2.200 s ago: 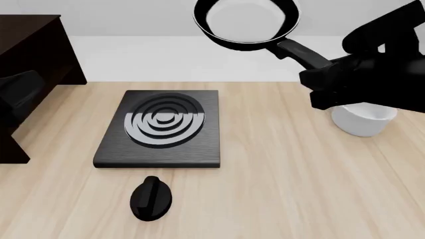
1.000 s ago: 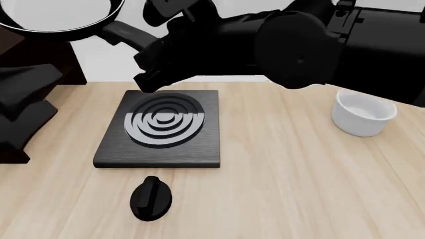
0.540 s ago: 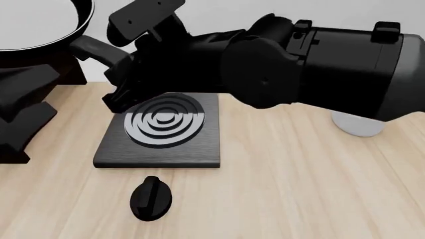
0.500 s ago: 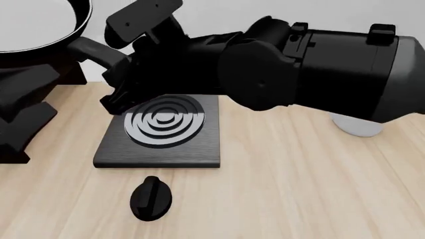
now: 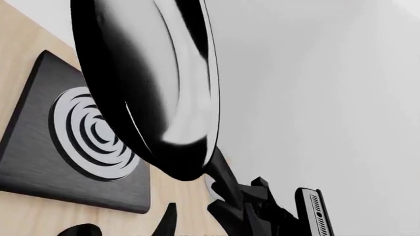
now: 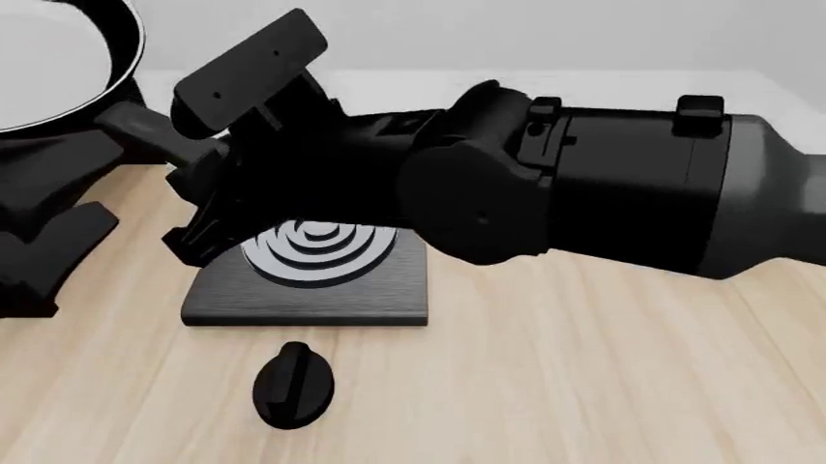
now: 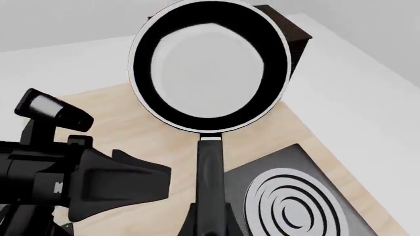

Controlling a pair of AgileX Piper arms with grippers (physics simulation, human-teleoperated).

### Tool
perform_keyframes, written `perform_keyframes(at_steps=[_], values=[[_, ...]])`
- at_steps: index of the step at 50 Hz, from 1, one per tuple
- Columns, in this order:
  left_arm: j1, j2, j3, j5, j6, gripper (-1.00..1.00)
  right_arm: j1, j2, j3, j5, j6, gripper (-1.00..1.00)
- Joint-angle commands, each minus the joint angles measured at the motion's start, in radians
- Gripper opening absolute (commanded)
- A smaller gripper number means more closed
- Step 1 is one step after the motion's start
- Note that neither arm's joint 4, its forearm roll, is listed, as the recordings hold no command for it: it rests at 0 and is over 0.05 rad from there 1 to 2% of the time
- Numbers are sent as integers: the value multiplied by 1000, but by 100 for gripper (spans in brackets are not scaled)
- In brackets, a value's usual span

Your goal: Put the frying pan on the cabinet shelf.

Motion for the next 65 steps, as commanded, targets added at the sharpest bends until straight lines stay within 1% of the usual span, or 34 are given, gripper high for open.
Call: perform_keyframes(at_steps=[1, 3, 6, 10, 19, 21, 36, 49, 51, 56, 58, 65], values=[[-5, 8, 13, -15, 4, 100, 18, -24, 1, -43, 14, -100], [-6, 6, 12, -12, 2, 100, 18, -26, 3, -47, 12, -100], [-7, 4, 8, -6, 3, 100, 19, -23, 13, -57, 31, -100], [-4, 8, 6, -4, 12, 100, 21, -23, 26, -75, 36, -100], [-8, 5, -4, 11, 13, 100, 40, -24, 28, -74, 26, -100], [-8, 7, -1, 7, 13, 100, 47, -21, 31, -73, 34, -100], [-11, 14, 4, 0, 15, 100, 67, -18, 37, -82, 27, -100], [-10, 44, 45, -57, 10, 100, 79, -18, 61, -96, 19, -100], [-20, 46, 63, -74, -12, 100, 81, -18, 63, -96, 18, -100], [-18, 55, 71, -86, -11, 100, 89, -18, 75, -106, 19, -100], [-17, 59, 74, -90, -8, 100, 109, -15, 73, -97, 17, -100], [-11, 67, 78, -99, -1, 100, 104, -20, 88, -111, 16, -100]])
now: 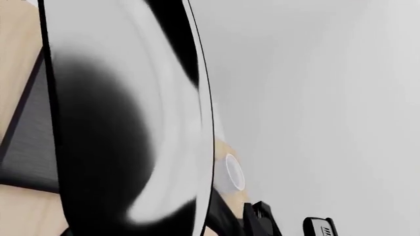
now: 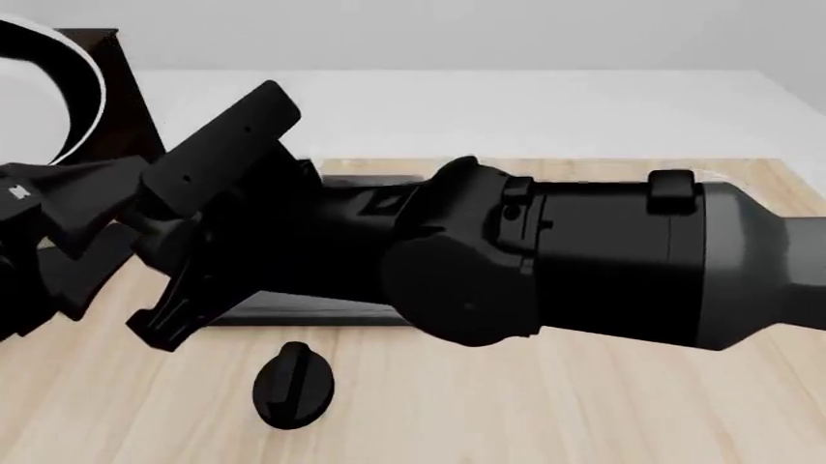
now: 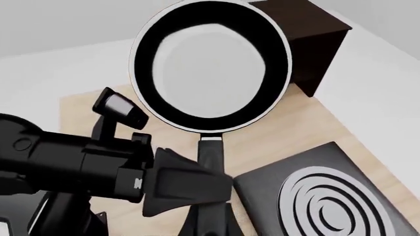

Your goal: Put the frying pan on the cabinet shelf.

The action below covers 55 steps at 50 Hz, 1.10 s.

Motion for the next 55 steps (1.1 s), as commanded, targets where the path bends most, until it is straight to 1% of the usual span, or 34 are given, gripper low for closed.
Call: perform_keyframes(at_steps=[1, 5, 7, 9, 10, 18, 39, 46, 47, 50, 52, 55], values=[[3, 18, 17, -25, 1, 100, 18, -21, -7, -19, 4, -100], [3, 25, 25, -32, 2, 100, 19, -22, -3, -24, 3, -100], [1, 20, 6, -13, 41, 100, 29, -21, 1, -26, 3, -100], [5, 21, 14, -15, 32, 100, 27, -21, 3, -30, -1, -100], [7, 22, 18, -19, 23, -100, 28, -19, 2, -29, 1, -100], [17, 17, 14, -16, 19, -100, 30, -23, 9, -34, -10, -100], [28, 8, -1, -5, 22, -100, 40, -23, 18, -34, -10, -100], [31, 7, -4, -5, 23, -100, 29, -29, 25, -31, -10, -100], [31, 7, -4, -6, 24, -100, 22, -30, 26, -30, -14, 100], [36, 6, -8, -3, 26, -100, 16, -23, 23, -17, -33, 100], [41, 7, -12, 2, 37, -100, 15, -25, 25, -14, -30, 100], [43, 7, -12, 2, 34, -100, 14, -27, 29, -9, -29, 100]])
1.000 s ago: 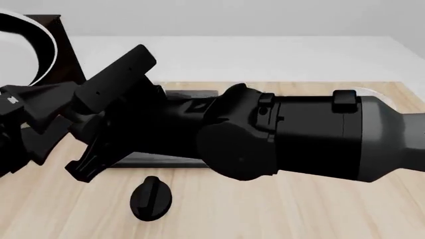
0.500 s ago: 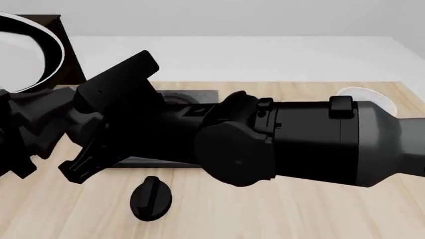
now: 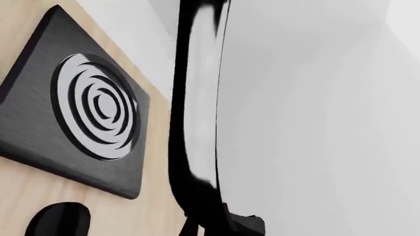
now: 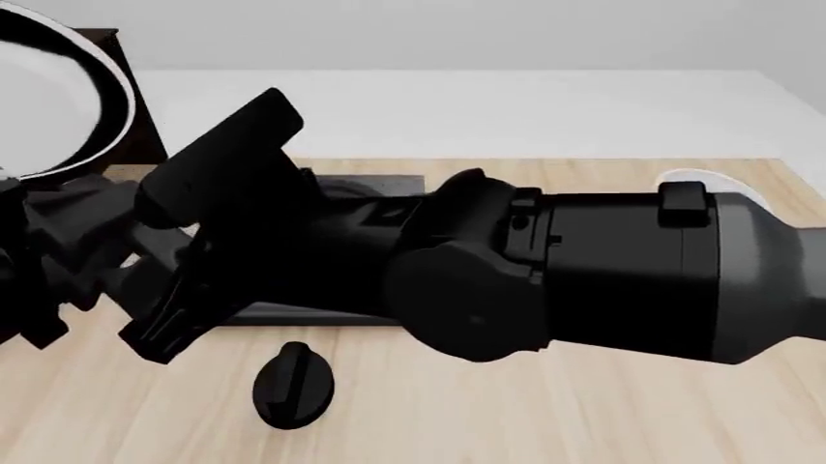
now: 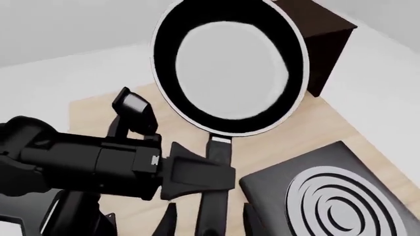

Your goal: Put the frying pan on the cabinet shelf.

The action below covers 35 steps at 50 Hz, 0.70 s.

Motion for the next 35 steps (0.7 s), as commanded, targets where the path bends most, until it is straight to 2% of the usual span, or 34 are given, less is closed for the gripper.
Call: perform_keyframes(at_steps=[1, 18, 30, 35], values=[[20, -2, -17, 2, 21, -100, 0, -14, 8, 17, -7, 100], [24, -4, -17, 0, 23, -100, -13, -46, 14, 52, -12, 100], [44, 5, -4, -26, 28, -100, 9, -88, 19, 86, -5, 100], [51, 15, 9, -47, 24, -100, -13, -109, 36, 91, -32, 100]])
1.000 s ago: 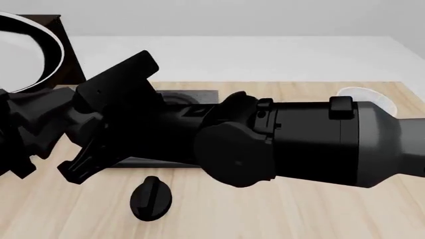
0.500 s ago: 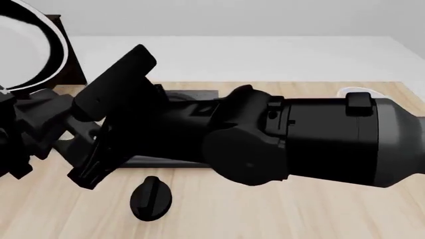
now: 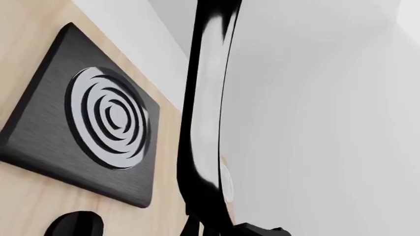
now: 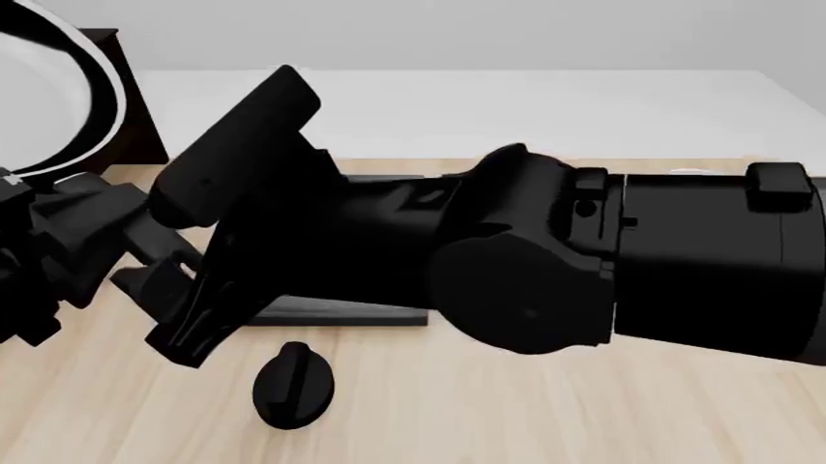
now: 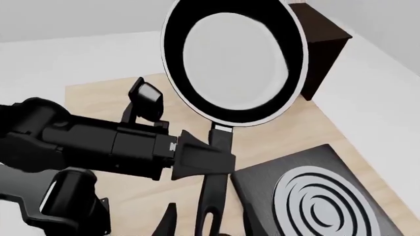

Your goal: Put the frying pan on the cabinet shelf.

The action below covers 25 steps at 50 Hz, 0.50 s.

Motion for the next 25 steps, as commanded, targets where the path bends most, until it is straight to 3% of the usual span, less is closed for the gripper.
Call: perform_keyframes(at_steps=[1, 4, 25], values=[[15, 5, -1, -37, 18, -100, -13, -43, 19, 19, -20, 100], [16, 6, 3, -39, 18, -100, -44, -69, 32, 9, -36, 100], [49, 55, 56, -134, 20, -100, -95, -163, 74, -10, 0, 100]])
